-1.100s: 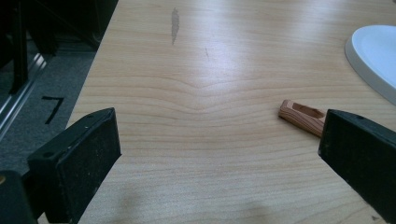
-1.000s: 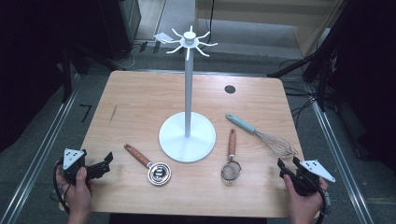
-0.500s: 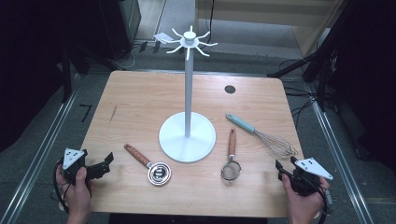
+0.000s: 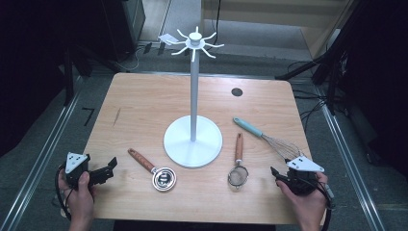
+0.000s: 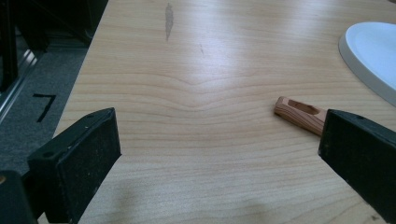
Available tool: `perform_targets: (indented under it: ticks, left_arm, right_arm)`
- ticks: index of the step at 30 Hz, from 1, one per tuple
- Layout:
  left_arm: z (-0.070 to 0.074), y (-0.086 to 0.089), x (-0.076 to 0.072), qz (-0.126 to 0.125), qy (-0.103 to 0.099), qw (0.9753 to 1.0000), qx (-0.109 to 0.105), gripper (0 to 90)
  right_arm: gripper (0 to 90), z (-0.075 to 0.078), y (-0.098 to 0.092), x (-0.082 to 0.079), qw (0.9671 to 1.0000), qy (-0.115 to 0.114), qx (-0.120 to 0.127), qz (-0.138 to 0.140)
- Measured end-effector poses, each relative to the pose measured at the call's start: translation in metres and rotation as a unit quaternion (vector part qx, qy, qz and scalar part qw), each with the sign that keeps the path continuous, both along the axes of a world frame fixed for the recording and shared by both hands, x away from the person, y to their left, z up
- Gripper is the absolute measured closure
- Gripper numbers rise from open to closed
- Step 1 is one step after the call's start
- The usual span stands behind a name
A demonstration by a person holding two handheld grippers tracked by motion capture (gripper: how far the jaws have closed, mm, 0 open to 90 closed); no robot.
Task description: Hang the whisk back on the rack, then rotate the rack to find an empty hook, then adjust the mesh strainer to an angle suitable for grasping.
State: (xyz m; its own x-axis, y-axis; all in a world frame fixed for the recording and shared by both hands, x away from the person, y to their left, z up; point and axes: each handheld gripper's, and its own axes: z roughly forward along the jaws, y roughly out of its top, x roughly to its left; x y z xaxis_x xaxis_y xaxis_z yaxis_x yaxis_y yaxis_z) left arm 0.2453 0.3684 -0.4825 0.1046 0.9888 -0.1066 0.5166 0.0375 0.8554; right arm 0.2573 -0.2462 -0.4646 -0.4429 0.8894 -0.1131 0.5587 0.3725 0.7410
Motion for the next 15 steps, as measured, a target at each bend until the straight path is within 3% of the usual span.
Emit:
perform_targets:
  ticks: [6, 12, 15]
  left_arm:
    - [0.000, -0.001, -0.001, 0.000, -0.001, 1.0000, 0.004, 0.0]
    - [0.000, 0.000, -0.001, -0.003, -0.002, 1.0000, 0.006, 0.0]
    - [0.000, 0.000, 0.000, 0.000, -0.001, 1.0000, 0.001, 0.0]
  right_arm:
    - [39.6, 0.006, 0.006, 0.007, 0.9996, 0.013, -0.007, 0.024]
    - [38.8, 0.020, 0.006, 0.017, 0.9992, 0.003, -0.008, 0.039]
    - [38.9, 0.028, 0.011, 0.028, 0.9981, 0.007, -0.037, 0.049]
